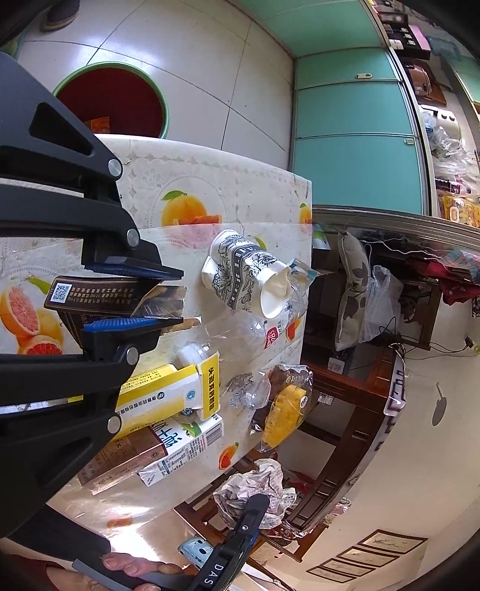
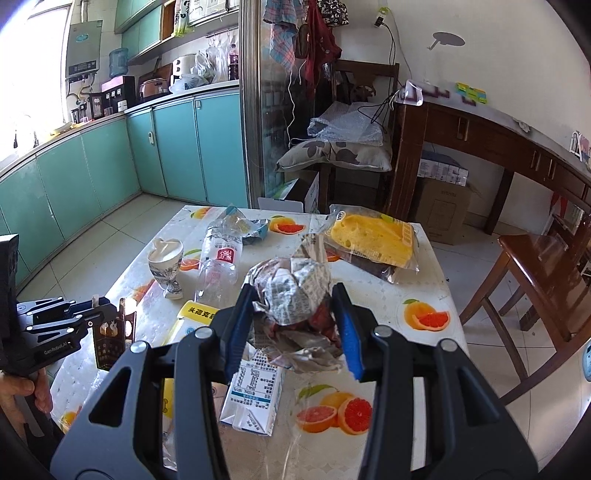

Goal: Collect trash
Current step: 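Carry the newspaper bundle and cigarette box in both grippers over the red bin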

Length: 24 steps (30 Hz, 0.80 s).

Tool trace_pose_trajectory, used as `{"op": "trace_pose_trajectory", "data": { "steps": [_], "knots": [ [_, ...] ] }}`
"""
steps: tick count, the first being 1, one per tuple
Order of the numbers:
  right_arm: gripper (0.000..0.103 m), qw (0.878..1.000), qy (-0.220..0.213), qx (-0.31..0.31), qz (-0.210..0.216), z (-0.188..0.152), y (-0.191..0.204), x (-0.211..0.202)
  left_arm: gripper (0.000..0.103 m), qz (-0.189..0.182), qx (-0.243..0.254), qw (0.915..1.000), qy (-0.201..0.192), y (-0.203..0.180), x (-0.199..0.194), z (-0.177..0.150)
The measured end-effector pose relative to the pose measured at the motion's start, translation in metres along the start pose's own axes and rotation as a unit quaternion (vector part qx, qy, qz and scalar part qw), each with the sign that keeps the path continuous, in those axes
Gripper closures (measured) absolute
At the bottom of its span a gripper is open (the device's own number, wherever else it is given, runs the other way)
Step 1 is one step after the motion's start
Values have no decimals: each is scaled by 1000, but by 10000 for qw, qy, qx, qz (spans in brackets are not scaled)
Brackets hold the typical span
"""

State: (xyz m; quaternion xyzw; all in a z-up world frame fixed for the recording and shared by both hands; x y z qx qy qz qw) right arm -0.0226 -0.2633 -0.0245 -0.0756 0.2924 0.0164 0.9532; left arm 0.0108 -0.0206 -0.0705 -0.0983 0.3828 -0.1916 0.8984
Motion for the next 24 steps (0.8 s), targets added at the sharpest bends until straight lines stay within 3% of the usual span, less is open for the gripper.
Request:
{"op": "trace_pose_trajectory", "data": {
  "steps": [24],
  "knots": [
    [60,9982,-259,-256,475,27,49,6,86,-8,-146,9990,-424,14,-25,16]
  ]
}}
Point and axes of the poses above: each gripper's, at about its wrist camera, not at the fingertips, and x roughly the way its jaws point, y to its left, z to its top, the point moved 3 cm from there along x, roughly the way its jaws point, and after that the axes turned 10 degrees about -x, right-handed, at the moved point
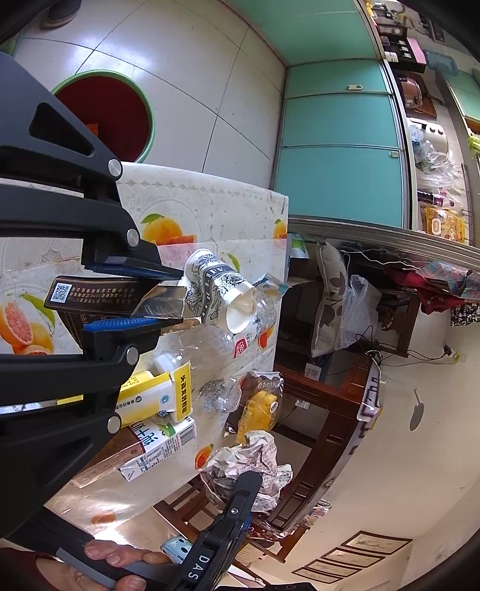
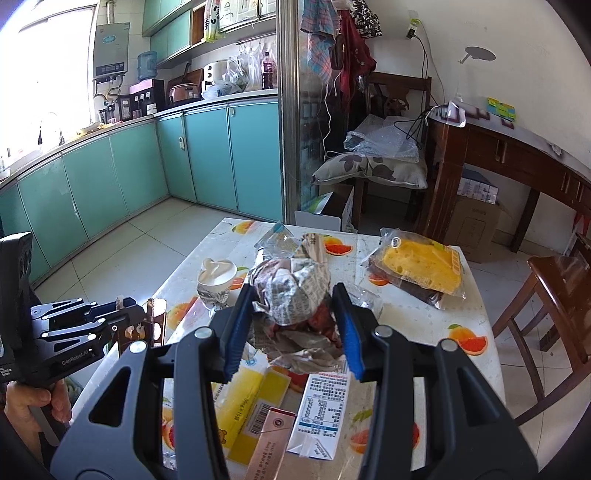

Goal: Collect trash
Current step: 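Carry the newspaper bundle and cigarette box in both grippers over the red bin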

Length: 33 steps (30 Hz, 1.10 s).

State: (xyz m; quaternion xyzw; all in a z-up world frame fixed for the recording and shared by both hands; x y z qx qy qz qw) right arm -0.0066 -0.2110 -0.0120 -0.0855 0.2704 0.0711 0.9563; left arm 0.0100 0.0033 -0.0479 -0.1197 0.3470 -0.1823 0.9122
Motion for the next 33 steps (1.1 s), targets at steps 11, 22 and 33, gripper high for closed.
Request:
{"op": "trace_pose_trajectory", "data": {
  "steps": [11,22,33],
  "knots": [
    [60,9995,8,-297,99,9,31,10,86,84,-322,9992,-213,30,-14,12],
    [60,9982,-12,-546,240,24,63,24,86,273,-593,9971,-381,65,-20,17],
    [60,9940,172,-885,621,38,111,58,86,642,-1020,9918,-427,123,-18,19]
  ]
}}
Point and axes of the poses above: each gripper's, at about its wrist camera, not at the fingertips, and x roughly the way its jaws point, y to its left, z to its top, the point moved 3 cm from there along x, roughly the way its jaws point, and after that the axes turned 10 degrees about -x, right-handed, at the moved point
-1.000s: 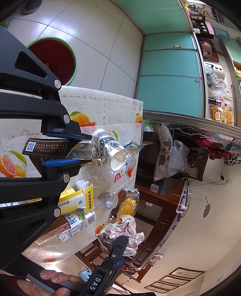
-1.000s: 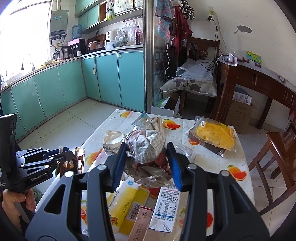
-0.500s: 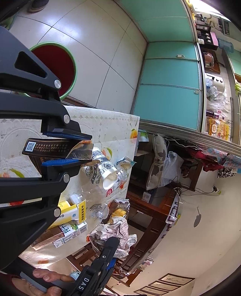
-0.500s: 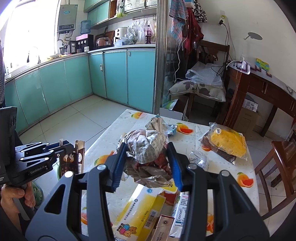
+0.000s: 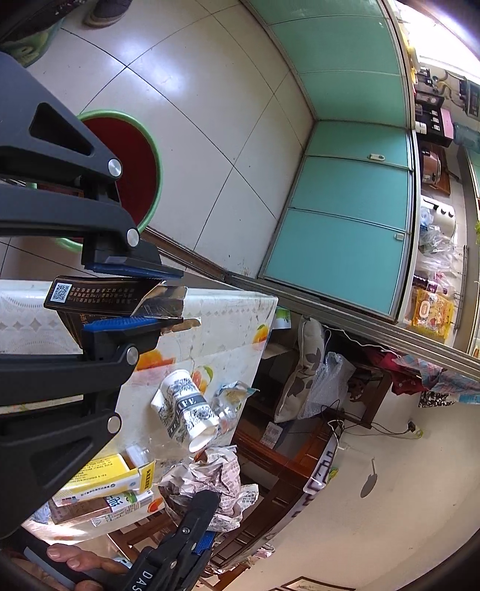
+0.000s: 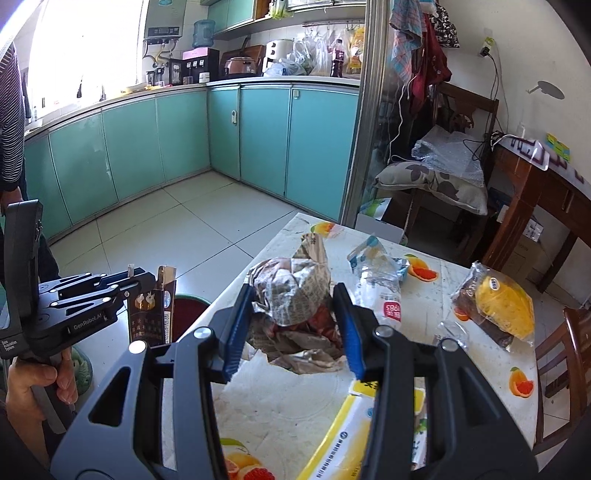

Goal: Collect trash
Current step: 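Carry the newspaper bundle and cigarette box in both grippers over the red bin, then open both grippers to drop the bundle and box into the bin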

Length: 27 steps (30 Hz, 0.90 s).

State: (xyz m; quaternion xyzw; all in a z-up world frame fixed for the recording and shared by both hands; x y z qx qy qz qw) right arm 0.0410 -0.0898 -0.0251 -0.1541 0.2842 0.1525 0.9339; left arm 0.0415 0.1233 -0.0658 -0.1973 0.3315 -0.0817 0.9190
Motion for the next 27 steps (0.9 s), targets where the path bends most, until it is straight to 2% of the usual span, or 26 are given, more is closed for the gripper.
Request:
{"op": "trace_pose_trajectory", "data": {
  "steps": [6,10,16,22,27],
  "knots": [
    [60,9989,74,-367,272,15,33,21,86,362,-207,9991,-9,37,7,2],
    [60,9969,184,-579,508,22,53,38,86,626,-338,9974,128,63,18,-2],
    [59,9923,500,-696,892,32,73,68,86,1027,-755,9914,302,106,36,-2],
    [58,9869,866,-720,1153,34,91,99,86,1385,-948,9852,353,135,52,-1],
    [58,9823,1157,-690,1303,31,103,120,86,1452,-1074,9825,466,144,68,1]
  ]
}}
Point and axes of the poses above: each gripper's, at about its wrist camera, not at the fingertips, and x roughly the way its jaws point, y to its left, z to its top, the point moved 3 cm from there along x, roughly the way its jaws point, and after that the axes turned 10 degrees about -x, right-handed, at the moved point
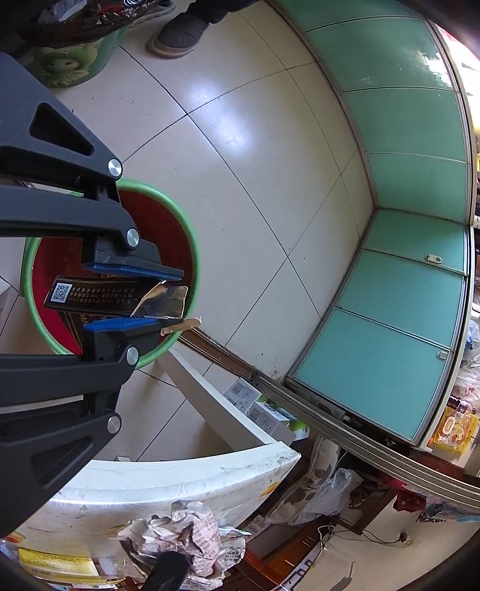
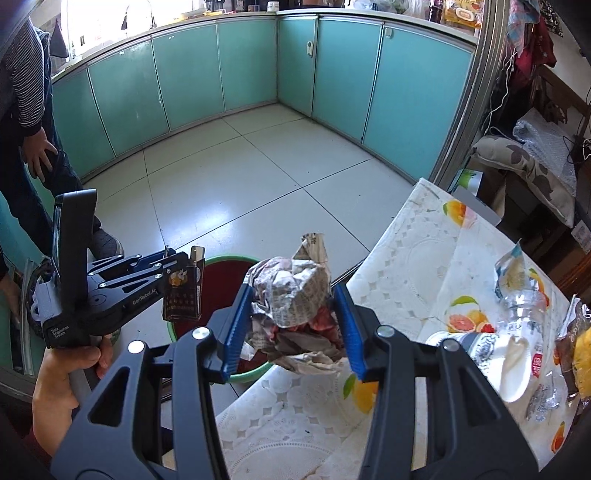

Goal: Collect trash
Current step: 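Open both grippers to drop the bundle and box into the bin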

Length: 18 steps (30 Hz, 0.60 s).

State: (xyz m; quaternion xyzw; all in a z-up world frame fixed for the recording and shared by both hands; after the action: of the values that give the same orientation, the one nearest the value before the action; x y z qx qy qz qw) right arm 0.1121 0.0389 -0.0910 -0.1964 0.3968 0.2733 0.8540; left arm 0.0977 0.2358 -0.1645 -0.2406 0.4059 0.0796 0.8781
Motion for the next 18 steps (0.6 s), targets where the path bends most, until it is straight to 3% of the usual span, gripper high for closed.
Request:
{"op": "trace_pose_trajectory", "data": {
  "steps": [4,6,8,9,10,18],
  "knots": [
    [57,9992,149,169,319,4,4,13,86,20,-72,10000,17,1,4,2],
    [51,9988,138,235,401,7,8,16,83,81,-153,9998,48,2,6,0],
    [38,9990,71,293,342,10,9,16,55,172,-248,9995,40,4,8,0],
    [36,9990,20,305,337,11,9,15,35,228,-268,9994,-40,6,7,1],
    [33,9988,-27,323,377,13,9,14,29,259,-273,9992,-148,6,4,3],
    [32,9976,-250,498,407,6,-5,-17,29,221,-61,9996,-181,-10,-4,2]
  ]
}}
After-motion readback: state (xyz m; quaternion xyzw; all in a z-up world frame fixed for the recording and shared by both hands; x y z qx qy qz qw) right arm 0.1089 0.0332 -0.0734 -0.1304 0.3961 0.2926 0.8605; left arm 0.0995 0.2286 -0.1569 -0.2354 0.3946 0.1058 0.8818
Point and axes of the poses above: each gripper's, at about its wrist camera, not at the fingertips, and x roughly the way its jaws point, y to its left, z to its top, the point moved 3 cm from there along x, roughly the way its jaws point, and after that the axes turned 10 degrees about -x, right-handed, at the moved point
